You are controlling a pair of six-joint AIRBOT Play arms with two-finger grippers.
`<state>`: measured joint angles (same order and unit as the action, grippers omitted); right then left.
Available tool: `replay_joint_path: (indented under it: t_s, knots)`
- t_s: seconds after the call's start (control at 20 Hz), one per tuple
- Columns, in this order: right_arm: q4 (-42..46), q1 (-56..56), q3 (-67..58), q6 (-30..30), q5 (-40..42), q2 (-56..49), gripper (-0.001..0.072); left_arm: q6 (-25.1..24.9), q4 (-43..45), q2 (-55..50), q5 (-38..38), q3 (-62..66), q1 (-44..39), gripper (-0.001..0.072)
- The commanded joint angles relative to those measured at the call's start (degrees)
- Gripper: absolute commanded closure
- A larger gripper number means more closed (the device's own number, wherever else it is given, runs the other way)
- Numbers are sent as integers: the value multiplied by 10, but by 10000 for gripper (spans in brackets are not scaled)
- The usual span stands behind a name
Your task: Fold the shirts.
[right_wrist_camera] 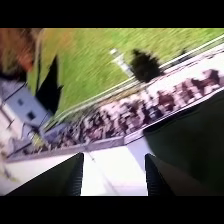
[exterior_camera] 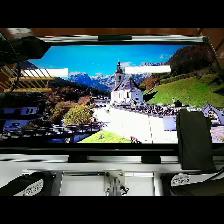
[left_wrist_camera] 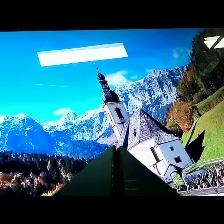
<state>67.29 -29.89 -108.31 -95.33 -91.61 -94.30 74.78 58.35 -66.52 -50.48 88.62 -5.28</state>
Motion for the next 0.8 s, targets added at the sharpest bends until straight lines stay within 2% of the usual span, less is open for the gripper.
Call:
replay_joint_path:
  t_s: [0.0, 0.3, 0.45, 0.65, 0.7, 0.75]
  knots:
    - [3, 109, -1, -29, -61, 41, 201, -1, 31, -5, -33, 0, 0, 666]
    - [100, 287, 0, -61, -52, 66, 202, 28, 83, -57, -194, 0, 0, 666]
    - [179, 371, 0, -73, -25, 65, 202, 46, 100, -73, -238, 0, -6, 667]
    - [209, 442, 0, -90, 6, 48, 202, 130, 318, -81, -279, 0, -64, 667]
    - [210, 450, 0, -90, 3, 39, 202, 145, 343, -89, -297, 0, -80, 662]
    - [209, 457, 0, -90, -1, 28, 202, 145, 342, -97, -312, 0, -90, 572]
